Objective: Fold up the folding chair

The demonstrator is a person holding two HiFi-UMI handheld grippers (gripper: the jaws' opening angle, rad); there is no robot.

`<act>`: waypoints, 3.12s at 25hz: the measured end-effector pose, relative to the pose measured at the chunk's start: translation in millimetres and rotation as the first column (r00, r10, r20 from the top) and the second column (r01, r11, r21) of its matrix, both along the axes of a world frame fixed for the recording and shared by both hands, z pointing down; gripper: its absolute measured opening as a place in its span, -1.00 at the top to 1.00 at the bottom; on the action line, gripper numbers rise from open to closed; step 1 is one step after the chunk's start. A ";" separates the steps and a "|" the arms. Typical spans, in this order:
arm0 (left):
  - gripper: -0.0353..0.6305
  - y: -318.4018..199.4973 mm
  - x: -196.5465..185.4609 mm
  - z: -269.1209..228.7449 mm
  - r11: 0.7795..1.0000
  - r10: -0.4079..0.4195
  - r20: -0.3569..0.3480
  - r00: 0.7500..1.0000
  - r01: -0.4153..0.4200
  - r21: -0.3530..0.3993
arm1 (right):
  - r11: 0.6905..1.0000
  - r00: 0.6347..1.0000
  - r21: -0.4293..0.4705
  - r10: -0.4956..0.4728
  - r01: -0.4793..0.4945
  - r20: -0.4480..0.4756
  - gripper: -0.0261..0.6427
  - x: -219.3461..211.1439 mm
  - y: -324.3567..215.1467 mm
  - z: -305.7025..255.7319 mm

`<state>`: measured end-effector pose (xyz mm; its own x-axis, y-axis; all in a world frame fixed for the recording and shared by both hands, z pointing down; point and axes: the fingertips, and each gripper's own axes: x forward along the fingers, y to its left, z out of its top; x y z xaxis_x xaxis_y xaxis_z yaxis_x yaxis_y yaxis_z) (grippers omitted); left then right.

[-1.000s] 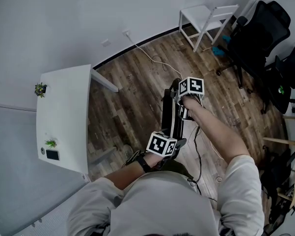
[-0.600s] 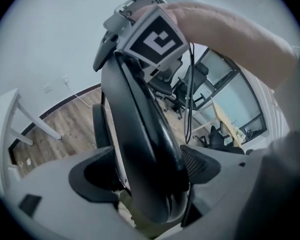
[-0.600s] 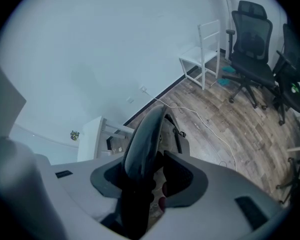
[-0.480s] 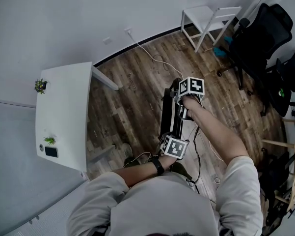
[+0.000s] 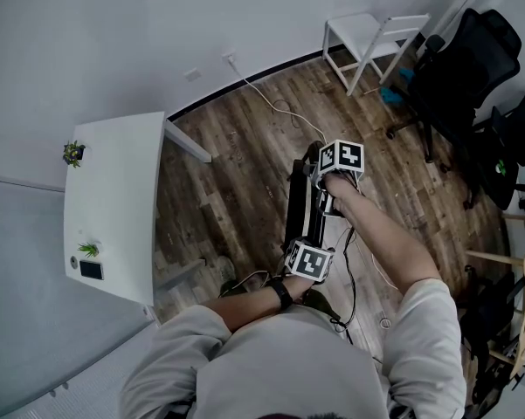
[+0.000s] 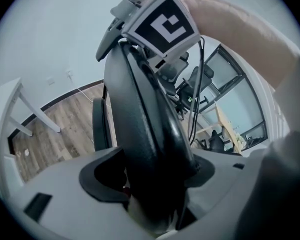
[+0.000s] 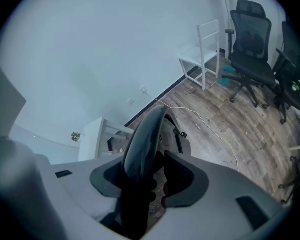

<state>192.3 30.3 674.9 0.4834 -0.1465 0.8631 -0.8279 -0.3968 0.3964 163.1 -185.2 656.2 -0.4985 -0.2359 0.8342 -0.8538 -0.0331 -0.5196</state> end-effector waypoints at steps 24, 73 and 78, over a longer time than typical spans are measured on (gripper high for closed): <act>-0.04 -6.1 -18.6 -1.4 1.000 -0.014 -0.029 0.999 0.014 0.020 | 0.803 0.804 0.113 -0.593 0.585 0.048 0.12 -0.7 3.4 -57.4; -0.02 -6.4 -34.0 -6.9 0.994 0.083 0.002 0.997 -0.083 0.065 | -0.841 -0.729 -0.306 -0.143 0.446 -0.670 0.38 -34.8 17.7 19.9; 0.06 -8.7 -44.0 -7.7 0.997 0.058 0.016 0.998 -0.059 0.059 | -0.857 -0.749 -0.327 -0.100 0.399 -0.655 0.45 -42.6 15.5 18.4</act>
